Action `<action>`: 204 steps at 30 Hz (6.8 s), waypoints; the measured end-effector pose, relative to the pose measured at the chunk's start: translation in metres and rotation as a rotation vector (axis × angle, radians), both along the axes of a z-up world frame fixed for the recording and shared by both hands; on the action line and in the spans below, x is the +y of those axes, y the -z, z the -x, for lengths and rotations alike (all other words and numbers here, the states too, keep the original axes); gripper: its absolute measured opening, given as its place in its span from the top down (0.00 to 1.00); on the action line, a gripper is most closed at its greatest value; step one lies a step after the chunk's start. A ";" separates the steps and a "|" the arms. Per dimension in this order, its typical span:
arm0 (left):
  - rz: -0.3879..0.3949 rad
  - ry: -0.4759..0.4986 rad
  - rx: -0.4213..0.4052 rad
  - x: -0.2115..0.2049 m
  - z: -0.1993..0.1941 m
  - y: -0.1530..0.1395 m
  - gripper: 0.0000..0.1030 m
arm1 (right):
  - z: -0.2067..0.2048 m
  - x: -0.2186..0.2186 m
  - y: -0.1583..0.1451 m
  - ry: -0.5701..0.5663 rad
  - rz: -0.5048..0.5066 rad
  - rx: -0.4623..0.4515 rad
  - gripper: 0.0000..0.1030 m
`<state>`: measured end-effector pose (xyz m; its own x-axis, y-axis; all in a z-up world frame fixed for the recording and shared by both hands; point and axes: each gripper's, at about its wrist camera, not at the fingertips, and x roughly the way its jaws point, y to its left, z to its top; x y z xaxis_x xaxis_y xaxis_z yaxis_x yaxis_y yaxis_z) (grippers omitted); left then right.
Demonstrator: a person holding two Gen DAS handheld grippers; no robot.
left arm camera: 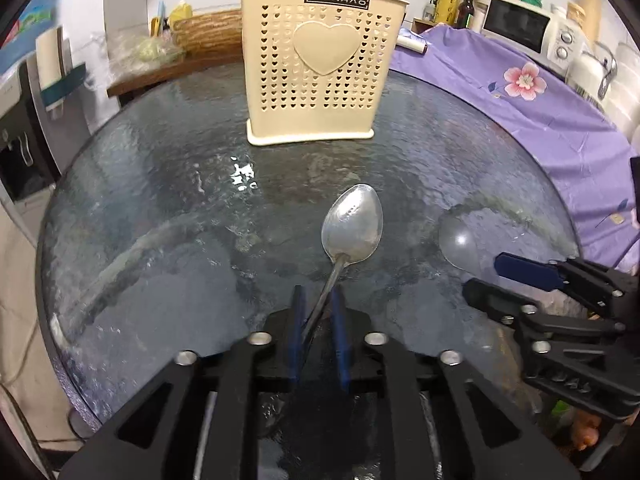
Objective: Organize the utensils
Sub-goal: 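Lift the spoon with the right tool while the left tool grasps the metal spoon, then carry both held spoons upright toward the cream basket, then lower both spoons into the cream basket over its rim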
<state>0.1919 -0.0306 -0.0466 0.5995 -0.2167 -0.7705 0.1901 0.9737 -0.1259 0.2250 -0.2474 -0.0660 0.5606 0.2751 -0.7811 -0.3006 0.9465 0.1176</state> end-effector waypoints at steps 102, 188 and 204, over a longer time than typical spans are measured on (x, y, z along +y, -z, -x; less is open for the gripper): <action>0.102 0.065 -0.270 0.026 -0.022 -0.106 0.65 | -0.023 -0.008 -0.077 -0.097 -0.091 -0.198 0.46; 0.210 0.012 -0.354 0.057 -0.039 -0.152 0.65 | -0.042 0.025 -0.160 -0.178 -0.203 -0.397 0.64; 0.294 -0.168 -0.558 0.049 -0.126 -0.242 0.65 | -0.137 0.023 -0.254 0.045 -0.196 -0.654 0.64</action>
<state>0.3176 0.0181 0.1952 0.9363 -0.2400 -0.2565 0.1526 0.9356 -0.3183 0.3624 -0.2240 0.1878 0.9144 0.3423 -0.2160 -0.3291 0.9394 0.0954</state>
